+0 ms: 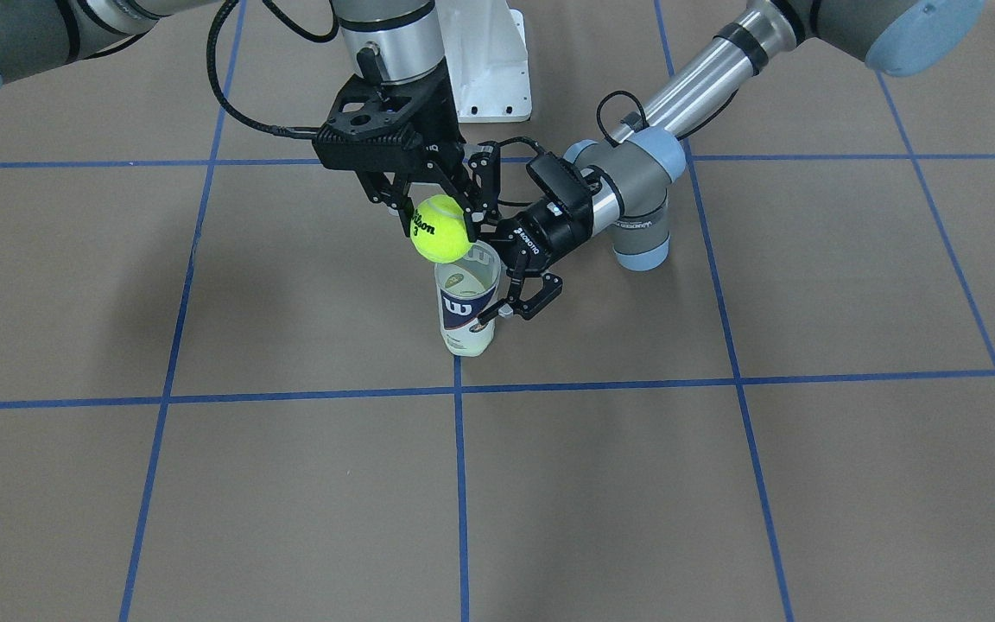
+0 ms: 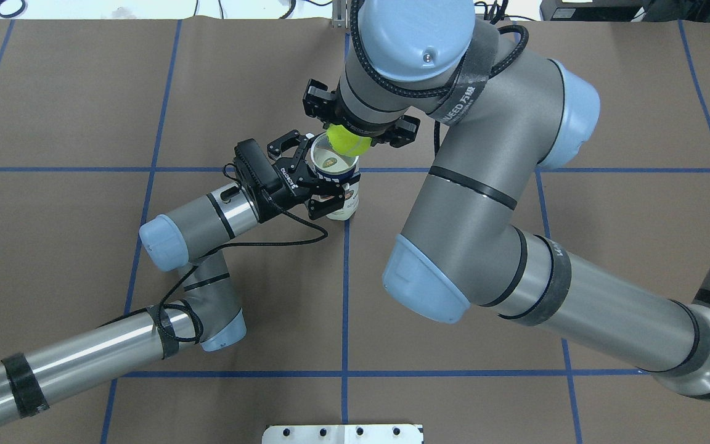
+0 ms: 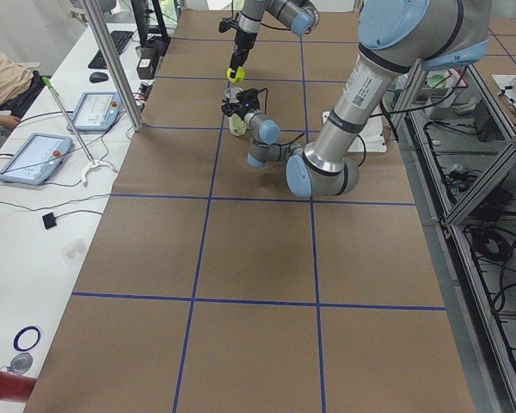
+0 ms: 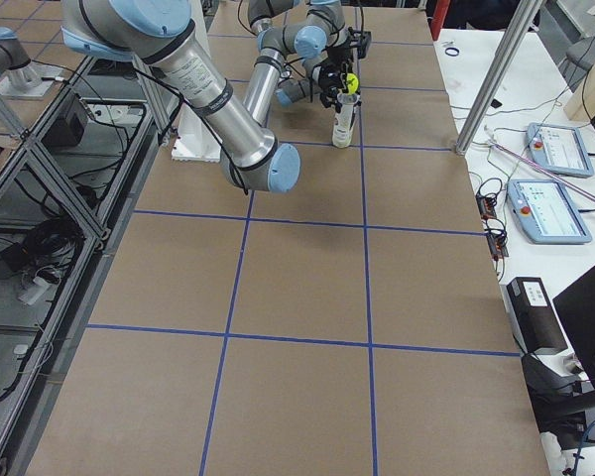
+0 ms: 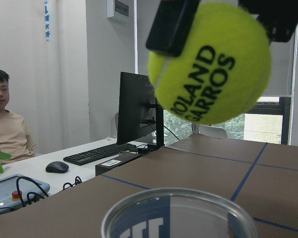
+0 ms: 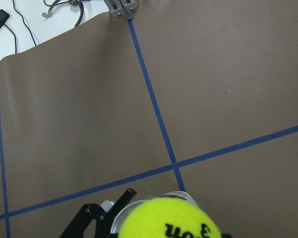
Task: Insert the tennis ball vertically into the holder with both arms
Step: 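Lower the ball into the can and open the right gripper, then raise the right gripper away from the can while the left gripper releases it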
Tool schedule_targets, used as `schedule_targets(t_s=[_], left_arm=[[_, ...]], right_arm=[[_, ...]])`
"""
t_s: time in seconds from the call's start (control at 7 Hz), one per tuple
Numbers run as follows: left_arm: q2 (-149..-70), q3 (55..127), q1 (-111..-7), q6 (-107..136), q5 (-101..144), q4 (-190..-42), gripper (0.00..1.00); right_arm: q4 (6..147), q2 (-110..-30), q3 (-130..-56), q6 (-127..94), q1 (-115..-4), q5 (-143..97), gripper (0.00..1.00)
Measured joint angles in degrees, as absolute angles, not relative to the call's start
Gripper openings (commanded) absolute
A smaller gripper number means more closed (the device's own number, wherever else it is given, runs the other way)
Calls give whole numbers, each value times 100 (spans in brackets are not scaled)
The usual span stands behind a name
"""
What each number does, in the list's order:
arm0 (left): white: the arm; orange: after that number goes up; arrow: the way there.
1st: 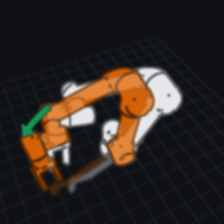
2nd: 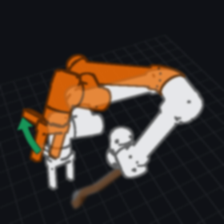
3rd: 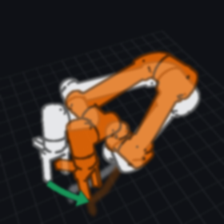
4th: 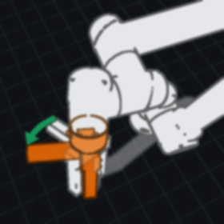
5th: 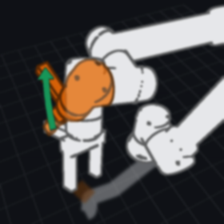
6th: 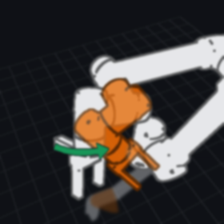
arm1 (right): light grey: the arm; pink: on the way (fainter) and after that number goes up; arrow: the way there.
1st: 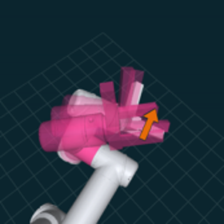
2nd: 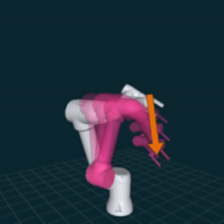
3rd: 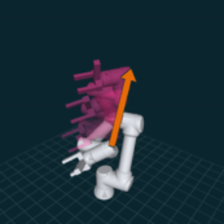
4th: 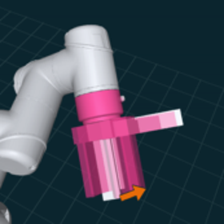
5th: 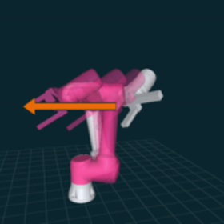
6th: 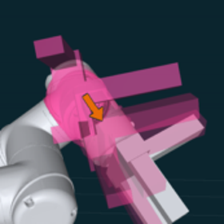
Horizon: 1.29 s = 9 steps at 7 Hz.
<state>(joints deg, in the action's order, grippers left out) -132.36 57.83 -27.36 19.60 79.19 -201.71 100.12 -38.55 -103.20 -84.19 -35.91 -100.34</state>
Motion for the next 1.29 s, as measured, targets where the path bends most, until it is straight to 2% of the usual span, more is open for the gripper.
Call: schedule_targets(t_s=[1.29], left_arm=[[-13228, 5863, -2708, 1960, 7919, -20170, 99]], right_arm=[[10020, -3781, -10343, -8257, -3544, -10034, 99]])
